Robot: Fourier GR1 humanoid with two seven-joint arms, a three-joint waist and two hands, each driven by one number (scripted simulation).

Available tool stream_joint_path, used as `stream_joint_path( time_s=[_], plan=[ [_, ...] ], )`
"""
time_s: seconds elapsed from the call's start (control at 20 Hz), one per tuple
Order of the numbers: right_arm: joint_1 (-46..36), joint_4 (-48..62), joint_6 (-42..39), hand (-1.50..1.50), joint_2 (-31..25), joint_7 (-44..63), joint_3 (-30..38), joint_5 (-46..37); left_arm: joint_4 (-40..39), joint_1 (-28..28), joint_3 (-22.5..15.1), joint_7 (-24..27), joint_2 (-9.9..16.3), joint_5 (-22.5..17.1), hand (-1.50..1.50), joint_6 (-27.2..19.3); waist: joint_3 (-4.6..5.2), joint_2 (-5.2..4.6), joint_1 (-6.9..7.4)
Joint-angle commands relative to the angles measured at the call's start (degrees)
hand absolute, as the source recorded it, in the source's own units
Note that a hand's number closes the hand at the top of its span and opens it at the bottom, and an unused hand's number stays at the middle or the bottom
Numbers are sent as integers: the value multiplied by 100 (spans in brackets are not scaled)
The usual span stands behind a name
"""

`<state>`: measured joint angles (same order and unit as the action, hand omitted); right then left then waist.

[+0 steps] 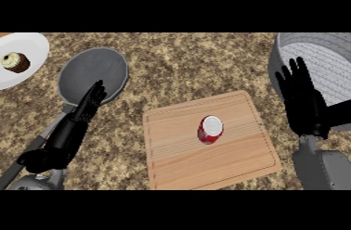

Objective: Pick the can from the cutting board and place it in the basket

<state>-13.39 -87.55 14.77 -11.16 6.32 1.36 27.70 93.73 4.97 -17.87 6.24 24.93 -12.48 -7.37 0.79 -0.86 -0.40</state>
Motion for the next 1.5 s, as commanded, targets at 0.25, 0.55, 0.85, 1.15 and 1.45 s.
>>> stream_joint_path(
  time_s=[0.25,0.55,0.85,1.15,1.45],
  plan=[
    [522,186,-1582,150,231,-2551,339,140,-1067,481,779,-1307,338,251,0,-684,-116,25,-71],
    [331,-710,317,-150,1089,-4438,-1239,-2210,-1402,347,682,-1331,303,79,0,-372,-69,74,33],
    [1166,-710,2019,-150,434,-2872,-1381,-3922,-1399,453,702,-1629,239,162,0,-600,-25,145,-255],
    [2028,-1077,1240,-150,-1079,-1113,-1786,-5234,-1351,604,710,-1841,302,207,0,-618,-3,174,-371],
    [2423,-2709,-457,-150,-2014,700,-2418,-5291,-1377,571,663,-1789,182,223,0,-624,-14,180,-276]
  ],
)
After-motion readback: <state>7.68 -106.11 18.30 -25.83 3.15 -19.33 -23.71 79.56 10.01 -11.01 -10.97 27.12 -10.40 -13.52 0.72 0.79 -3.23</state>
